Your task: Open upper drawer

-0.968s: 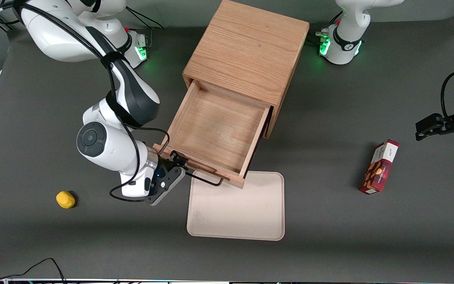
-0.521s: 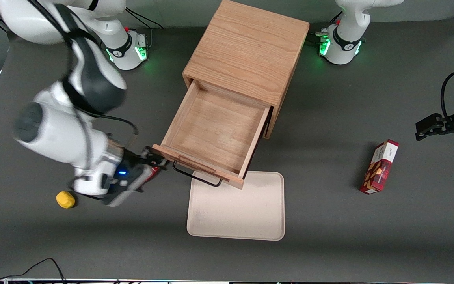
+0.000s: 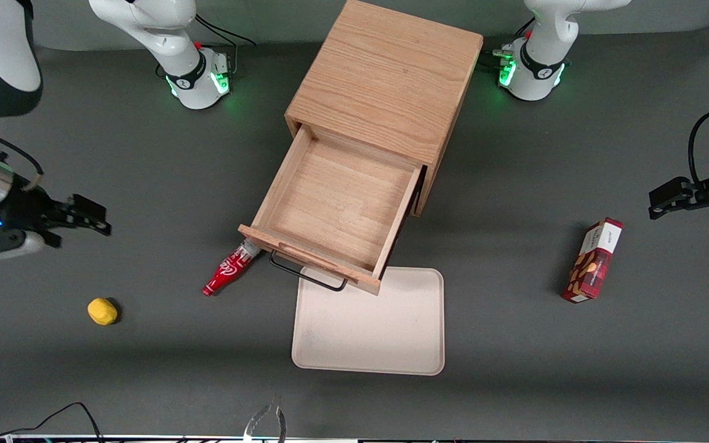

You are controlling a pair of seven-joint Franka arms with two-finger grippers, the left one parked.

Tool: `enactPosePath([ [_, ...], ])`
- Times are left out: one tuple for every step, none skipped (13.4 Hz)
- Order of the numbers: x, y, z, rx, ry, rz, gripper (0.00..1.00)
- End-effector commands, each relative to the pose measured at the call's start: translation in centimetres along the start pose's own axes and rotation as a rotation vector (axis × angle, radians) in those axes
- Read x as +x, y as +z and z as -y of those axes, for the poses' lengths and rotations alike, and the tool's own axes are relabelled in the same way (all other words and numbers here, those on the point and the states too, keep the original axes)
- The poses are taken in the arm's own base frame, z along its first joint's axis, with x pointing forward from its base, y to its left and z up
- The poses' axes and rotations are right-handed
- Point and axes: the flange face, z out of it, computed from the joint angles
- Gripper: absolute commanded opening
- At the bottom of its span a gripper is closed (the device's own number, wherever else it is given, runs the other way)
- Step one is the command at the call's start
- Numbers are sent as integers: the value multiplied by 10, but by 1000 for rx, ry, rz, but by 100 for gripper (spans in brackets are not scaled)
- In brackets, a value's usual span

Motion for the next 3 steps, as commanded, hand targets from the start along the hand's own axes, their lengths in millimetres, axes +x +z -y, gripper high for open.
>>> enactPosePath([
  [-31,-22,-7,-62,80,17,100],
  [-35,-24,-6,-58,92,15,100],
  [-38,-26,-7,-59,122,12,100],
])
